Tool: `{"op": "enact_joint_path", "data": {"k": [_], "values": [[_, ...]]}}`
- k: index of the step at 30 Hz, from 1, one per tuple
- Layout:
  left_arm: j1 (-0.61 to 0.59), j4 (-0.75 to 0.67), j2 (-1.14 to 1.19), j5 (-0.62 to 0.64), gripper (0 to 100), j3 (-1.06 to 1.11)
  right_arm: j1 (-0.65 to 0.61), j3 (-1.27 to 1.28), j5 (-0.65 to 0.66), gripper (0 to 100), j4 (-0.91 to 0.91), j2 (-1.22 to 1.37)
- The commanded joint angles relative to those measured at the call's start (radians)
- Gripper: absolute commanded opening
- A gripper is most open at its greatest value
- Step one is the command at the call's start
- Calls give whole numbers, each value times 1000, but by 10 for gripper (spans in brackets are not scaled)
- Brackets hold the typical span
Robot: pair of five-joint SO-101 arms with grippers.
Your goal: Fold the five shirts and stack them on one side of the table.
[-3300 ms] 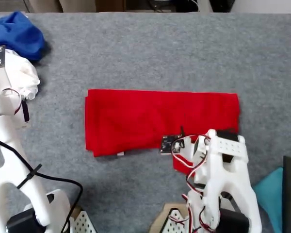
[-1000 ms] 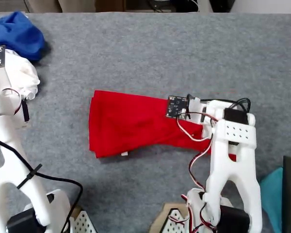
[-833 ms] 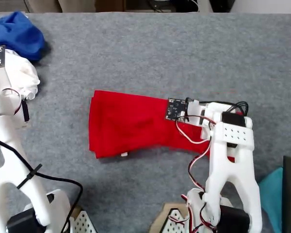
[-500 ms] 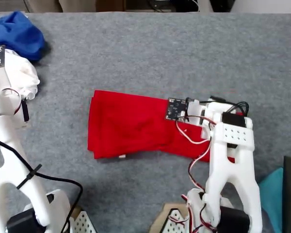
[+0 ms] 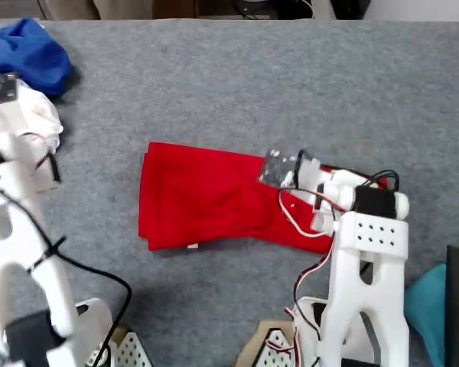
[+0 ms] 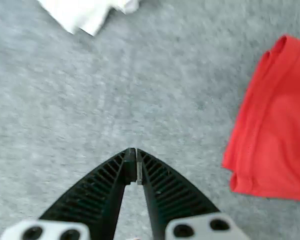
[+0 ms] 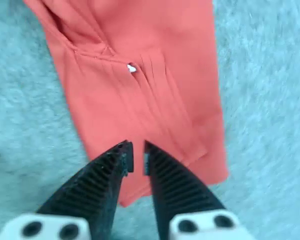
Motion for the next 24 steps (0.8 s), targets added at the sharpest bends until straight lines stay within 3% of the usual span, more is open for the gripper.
{"op": "enact_joint_path", "data": {"k": [1, 11, 15, 24], "values": [[94, -6, 99, 54, 91, -68, -10, -168, -109, 84, 124, 56], [307, -3, 352, 195, 169, -230, -8, -423, -334, 84, 374, 423], [371, -5, 407, 290, 205, -244, -8, -452, -379, 84, 382, 510], [411, -46, 565, 295, 219, -247, -10, -453, -428, 84, 381, 555]]}}
